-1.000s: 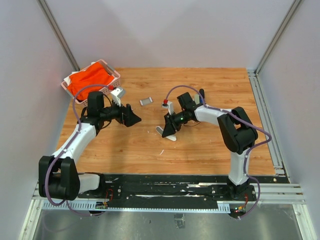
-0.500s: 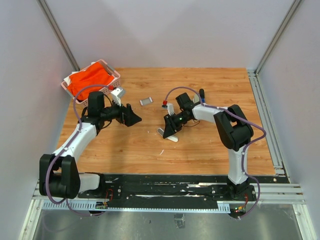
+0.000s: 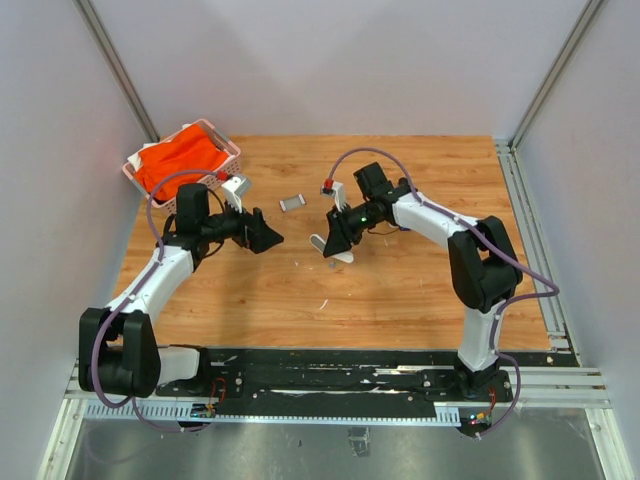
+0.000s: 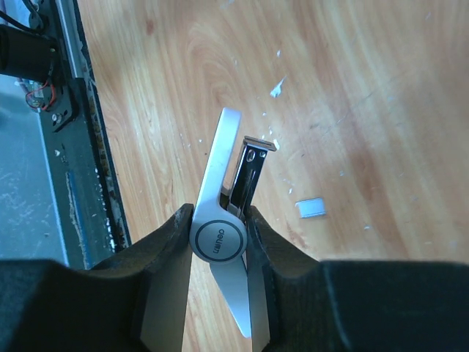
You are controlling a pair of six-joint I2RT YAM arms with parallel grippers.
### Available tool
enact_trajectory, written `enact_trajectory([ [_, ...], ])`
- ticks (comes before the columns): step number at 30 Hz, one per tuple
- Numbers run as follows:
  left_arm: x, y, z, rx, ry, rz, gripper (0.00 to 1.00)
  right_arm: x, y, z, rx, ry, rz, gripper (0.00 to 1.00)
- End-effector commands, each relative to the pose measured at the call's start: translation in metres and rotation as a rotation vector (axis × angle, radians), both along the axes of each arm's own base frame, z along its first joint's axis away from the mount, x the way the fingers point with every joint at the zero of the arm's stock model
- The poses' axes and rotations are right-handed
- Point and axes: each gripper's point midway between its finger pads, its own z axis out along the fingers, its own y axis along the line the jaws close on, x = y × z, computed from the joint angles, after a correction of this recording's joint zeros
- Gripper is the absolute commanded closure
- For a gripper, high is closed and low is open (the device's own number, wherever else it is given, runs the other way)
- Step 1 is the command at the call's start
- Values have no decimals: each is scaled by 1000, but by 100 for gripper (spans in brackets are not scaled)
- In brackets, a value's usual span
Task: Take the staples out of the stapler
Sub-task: Unload the staple at the center of the board, then place the stapler at the center of the board.
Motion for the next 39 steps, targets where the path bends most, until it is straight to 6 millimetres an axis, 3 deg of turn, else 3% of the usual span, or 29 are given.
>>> enact_trajectory([
  [1,4,6,13,24,-53,15,1,20,-10,27,-35,-190,40,70],
  [6,13,21,29,74,-105,83,2,57,-27,30,-172,-425,25,70],
  [12,24,59,43,157,-146,214,2,104,-44,35,-333,-722,27,69],
  [18,13,97,40,240,-121,326,2,154,-47,49,-476,-1035,31,66],
  [26,-16,132,32,417,-157,434,2,202,-31,57,-578,-1329,80,63],
  [33,-18,139,42,430,-229,487,2,252,-11,48,-652,-1540,108,61],
  [39,-19,145,27,463,-207,501,2,285,4,36,-703,-1661,156,60],
])
